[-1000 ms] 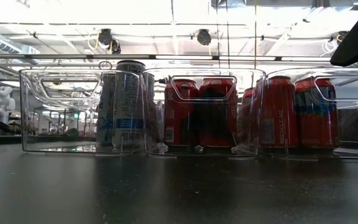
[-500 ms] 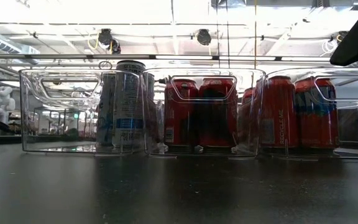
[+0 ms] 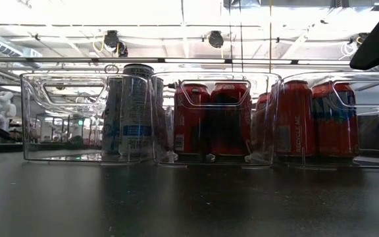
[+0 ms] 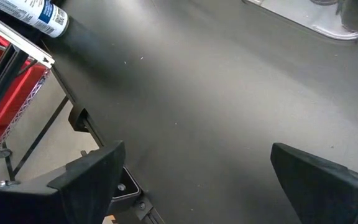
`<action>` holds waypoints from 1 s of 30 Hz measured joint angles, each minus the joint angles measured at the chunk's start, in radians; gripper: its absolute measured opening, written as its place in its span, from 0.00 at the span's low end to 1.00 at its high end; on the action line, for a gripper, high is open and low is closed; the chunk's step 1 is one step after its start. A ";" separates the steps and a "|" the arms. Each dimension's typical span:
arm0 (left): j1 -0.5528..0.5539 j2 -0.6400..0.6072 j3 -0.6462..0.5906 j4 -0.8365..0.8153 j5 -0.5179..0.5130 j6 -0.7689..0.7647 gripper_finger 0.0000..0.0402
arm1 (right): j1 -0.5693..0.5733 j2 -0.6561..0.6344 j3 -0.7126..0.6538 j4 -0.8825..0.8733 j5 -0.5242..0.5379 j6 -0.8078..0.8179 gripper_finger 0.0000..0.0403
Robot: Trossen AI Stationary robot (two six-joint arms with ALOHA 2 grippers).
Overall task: Sort soda cans
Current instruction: Put the white-blue soda can into the left transparent bin
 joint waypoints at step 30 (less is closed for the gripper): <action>0.123 -0.109 0.003 -0.054 0.052 0.005 0.69 | 0.000 0.000 0.000 0.000 0.000 -0.062 0.98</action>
